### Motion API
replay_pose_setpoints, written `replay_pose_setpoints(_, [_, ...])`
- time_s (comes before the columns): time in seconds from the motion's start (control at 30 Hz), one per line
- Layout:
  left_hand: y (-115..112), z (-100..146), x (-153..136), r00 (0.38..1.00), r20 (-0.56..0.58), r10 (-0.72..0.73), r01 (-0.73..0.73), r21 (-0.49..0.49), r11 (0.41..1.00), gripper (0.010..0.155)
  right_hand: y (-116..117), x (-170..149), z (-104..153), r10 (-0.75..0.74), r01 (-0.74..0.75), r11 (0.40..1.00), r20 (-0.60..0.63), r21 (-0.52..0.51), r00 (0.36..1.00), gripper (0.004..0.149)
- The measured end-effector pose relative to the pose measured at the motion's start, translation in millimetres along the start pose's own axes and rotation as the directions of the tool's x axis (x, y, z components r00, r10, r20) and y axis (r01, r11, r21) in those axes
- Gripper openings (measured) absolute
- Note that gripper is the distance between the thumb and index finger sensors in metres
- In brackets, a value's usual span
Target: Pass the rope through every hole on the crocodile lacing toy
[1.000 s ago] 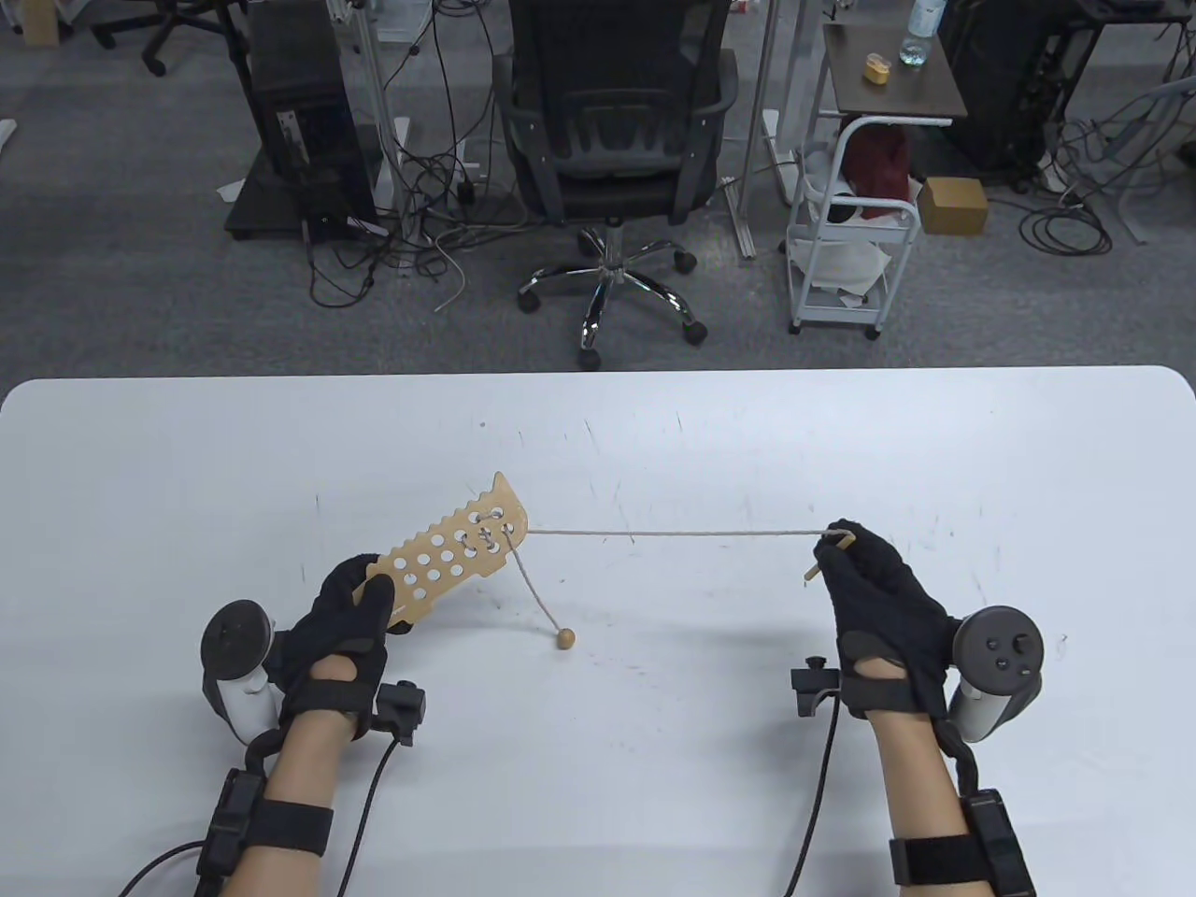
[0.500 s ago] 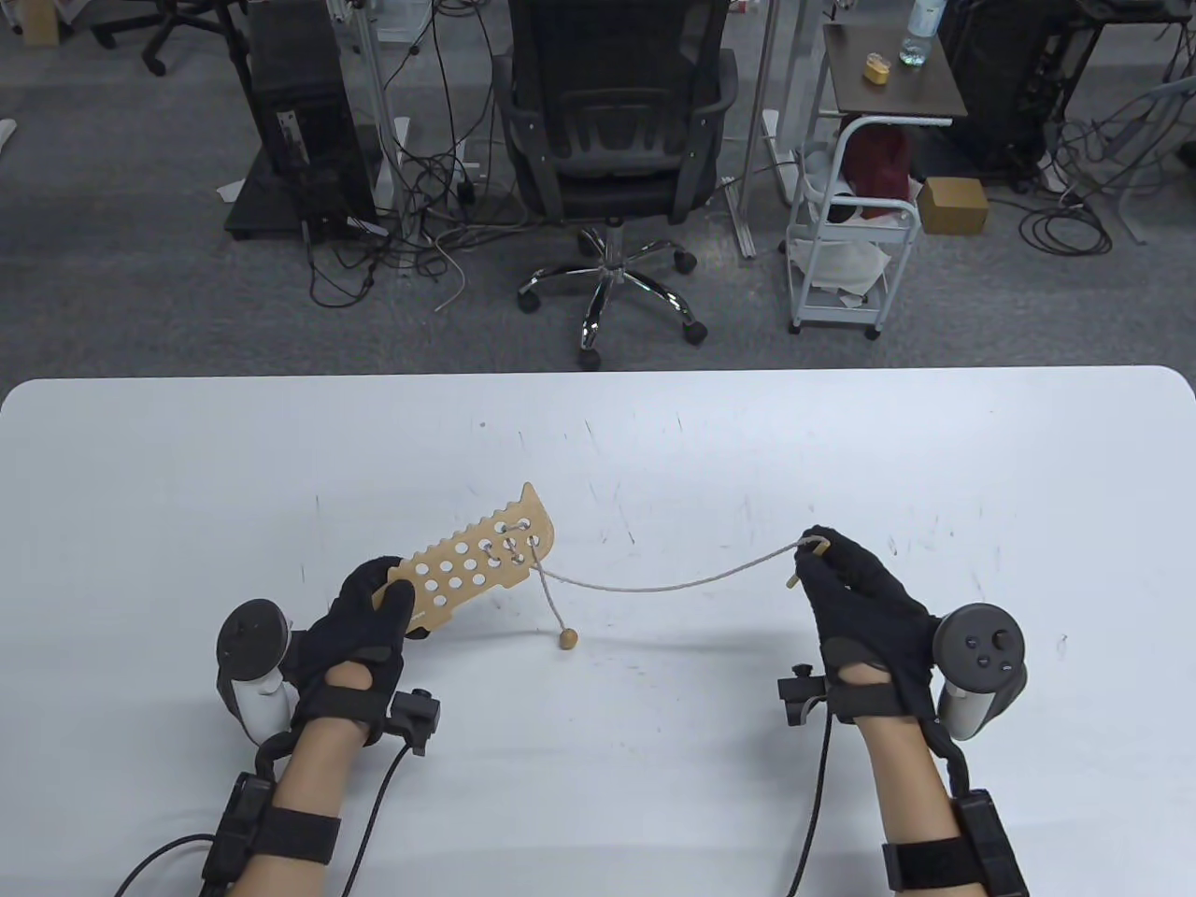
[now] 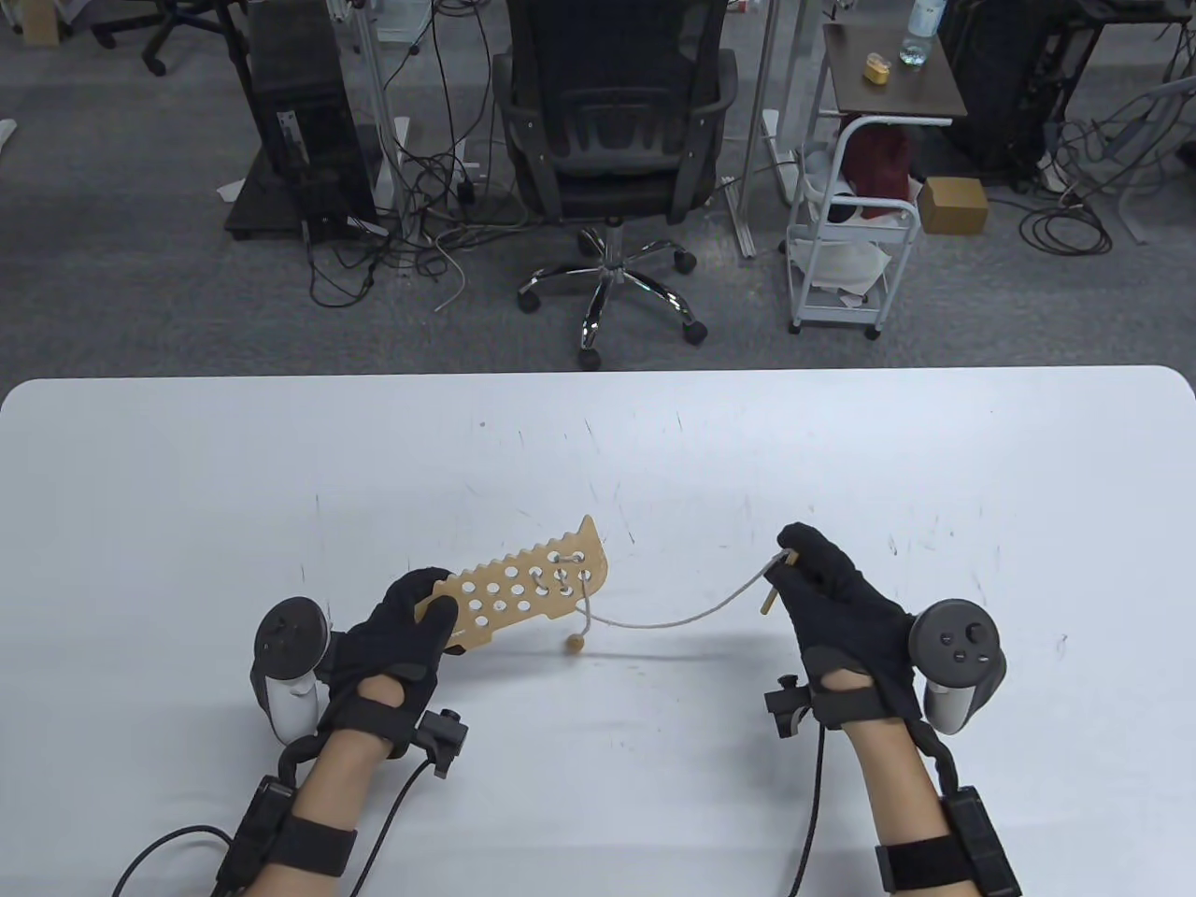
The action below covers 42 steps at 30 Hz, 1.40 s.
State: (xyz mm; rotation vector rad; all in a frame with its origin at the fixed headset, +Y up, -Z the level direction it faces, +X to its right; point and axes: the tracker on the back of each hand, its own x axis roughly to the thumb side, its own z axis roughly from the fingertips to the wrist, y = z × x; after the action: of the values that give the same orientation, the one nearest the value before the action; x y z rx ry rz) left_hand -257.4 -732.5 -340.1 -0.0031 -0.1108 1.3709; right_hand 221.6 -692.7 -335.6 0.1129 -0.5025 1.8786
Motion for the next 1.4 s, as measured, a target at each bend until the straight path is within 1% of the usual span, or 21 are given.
replay_pose_setpoints(0.17, [-11,3,5,1.0,0.022,-0.011,0.012,-0.045,0.999,0.054,6,-2,1,-0.004,0.005,1.0,-0.01,0.016,1.0,0.039])
replay_pose_setpoints(0.4, [-25,6,12,0.998,0.053,-0.016,0.021,-0.112,0.993,0.054,13,-5,3,0.017,-0.016,0.999,-0.018,0.044,1.0,0.037])
replay_pose_setpoints(0.73, [-35,10,20,0.996,0.086,-0.013,0.027,-0.167,0.986,0.054,21,-8,5,0.004,0.0,0.998,-0.05,0.069,0.999,0.041])
replay_pose_setpoints(0.87, [-39,12,23,0.995,0.098,-0.011,0.029,-0.183,0.983,0.054,24,-9,7,-0.026,0.032,0.996,-0.082,0.077,0.996,0.04])
replay_pose_setpoints(1.1, [-45,14,25,0.994,0.112,-0.008,0.031,-0.212,0.977,0.054,36,-14,13,-0.124,0.143,0.985,-0.186,0.094,0.975,0.041])
replay_pose_setpoints(1.4, [-55,17,29,0.991,0.132,0.0,0.035,-0.261,0.965,0.054,50,-13,20,-0.219,0.252,0.961,-0.248,0.11,0.944,0.04])
